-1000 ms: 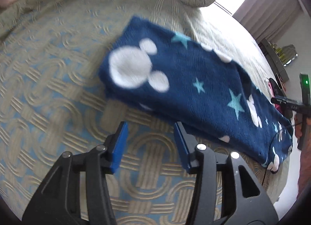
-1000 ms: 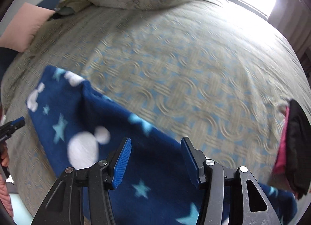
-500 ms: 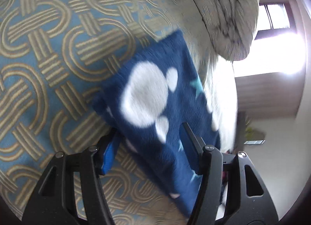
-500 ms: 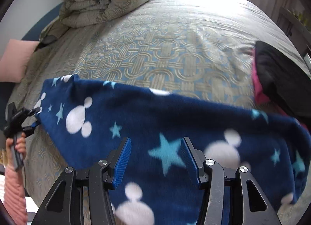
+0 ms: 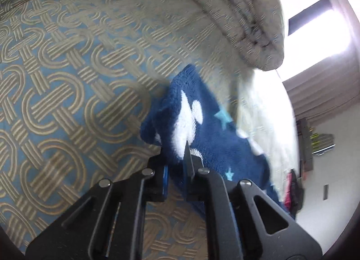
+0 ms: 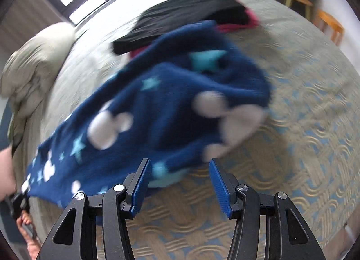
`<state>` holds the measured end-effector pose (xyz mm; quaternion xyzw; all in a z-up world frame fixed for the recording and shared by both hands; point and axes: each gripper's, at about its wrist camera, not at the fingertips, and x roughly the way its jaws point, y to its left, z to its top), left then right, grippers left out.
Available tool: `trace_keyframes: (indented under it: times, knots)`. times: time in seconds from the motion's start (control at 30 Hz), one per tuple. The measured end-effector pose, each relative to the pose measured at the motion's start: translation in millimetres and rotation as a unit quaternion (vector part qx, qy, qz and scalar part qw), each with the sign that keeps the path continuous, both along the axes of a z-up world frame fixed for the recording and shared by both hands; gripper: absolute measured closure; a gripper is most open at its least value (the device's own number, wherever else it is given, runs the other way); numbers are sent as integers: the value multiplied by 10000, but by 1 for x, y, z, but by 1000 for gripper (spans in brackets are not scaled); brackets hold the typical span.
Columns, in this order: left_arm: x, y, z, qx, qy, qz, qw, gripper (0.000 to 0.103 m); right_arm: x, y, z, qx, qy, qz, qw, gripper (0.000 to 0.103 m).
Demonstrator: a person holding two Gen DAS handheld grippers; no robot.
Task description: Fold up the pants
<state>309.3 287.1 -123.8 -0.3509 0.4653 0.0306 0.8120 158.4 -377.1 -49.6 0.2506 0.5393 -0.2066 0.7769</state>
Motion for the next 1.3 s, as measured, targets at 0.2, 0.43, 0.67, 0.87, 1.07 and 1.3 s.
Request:
trace_keyframes:
  times: [0.2,0.43,0.67,0.87,1.07,1.3]
  knots:
    - [-2,-1,-28,-86,227,185,9995,90,-15,-40,-28,394,-90,-651,9971,49]
    - [0,-6,-25,53,354,126,9993,88,-27,-77,-36,882,-752,-1168,9864,38]
    - [5,-10,-27,131,480,190,9986,87,-1,-111,-52,1449,-1324,-1582,9677,26]
    - [7,-18,1,474,221,94,9986,91,17,-100,-21,901,-1291,-1473,9765,89]
    - [-3,-23,45,465,-220,-145,9986,91,0,-88,42,595,-1622,-937,9805,89]
    - [-36,-20,68,520,-378,-420,9970,91,-46,-102,44,925,-1572,-1074,9773,89]
